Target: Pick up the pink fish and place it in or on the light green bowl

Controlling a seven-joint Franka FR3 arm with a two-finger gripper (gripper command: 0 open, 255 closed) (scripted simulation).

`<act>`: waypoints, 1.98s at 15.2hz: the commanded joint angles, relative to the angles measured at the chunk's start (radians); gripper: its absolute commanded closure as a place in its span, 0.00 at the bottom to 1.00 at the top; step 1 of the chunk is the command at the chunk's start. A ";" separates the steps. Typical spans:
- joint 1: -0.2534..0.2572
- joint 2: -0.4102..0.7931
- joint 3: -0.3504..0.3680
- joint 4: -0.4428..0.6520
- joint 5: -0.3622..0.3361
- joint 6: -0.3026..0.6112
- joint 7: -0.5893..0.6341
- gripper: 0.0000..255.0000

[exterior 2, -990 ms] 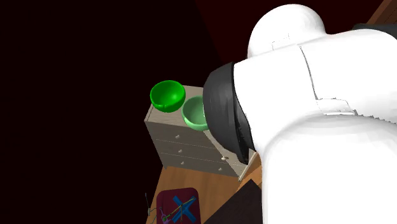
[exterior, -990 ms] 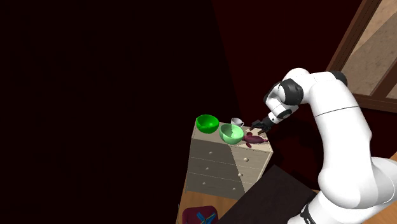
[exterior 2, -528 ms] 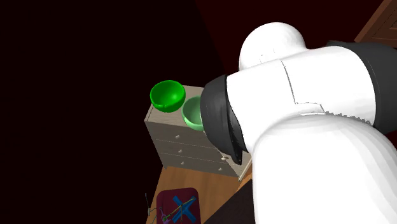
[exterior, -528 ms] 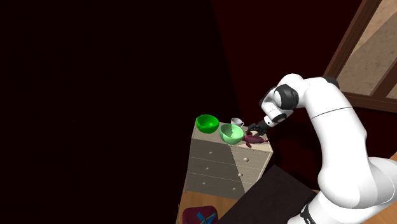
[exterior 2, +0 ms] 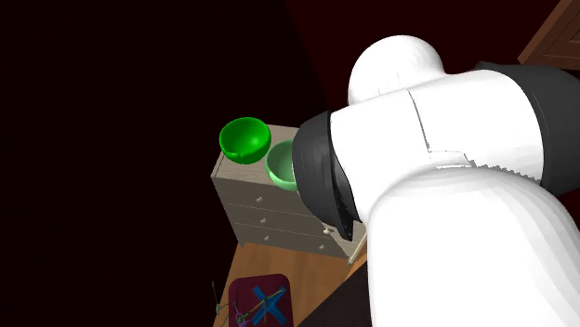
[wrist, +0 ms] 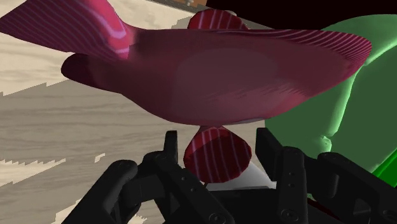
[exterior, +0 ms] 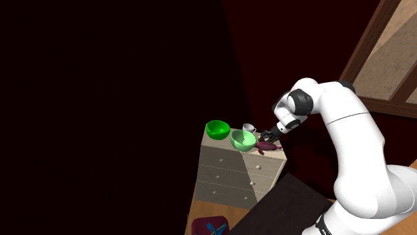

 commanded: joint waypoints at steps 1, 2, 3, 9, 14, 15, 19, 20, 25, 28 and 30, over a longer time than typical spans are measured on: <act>0.000 0.000 0.000 0.000 0.000 0.000 0.000 1.00; 0.000 0.000 0.000 0.000 0.000 0.000 0.000 1.00; 0.000 0.000 0.000 0.000 0.000 0.000 0.000 1.00; 0.000 0.000 0.000 0.000 0.000 0.000 0.000 1.00; 0.018 -0.056 -0.022 -0.033 -0.028 -0.017 0.024 1.00; 0.021 -0.067 -0.027 -0.039 -0.034 -0.020 0.029 1.00; 0.035 -0.110 -0.045 -0.061 -0.058 -0.035 0.050 1.00; 0.039 -0.120 -0.049 -0.066 -0.064 -0.039 0.055 1.00; 0.056 -0.172 -0.073 -0.088 -0.097 -0.058 0.085 1.00; 0.066 -0.202 -0.087 -0.098 -0.117 -0.070 0.103 1.00; 0.073 -0.221 -0.096 -0.104 -0.131 -0.078 0.116 1.00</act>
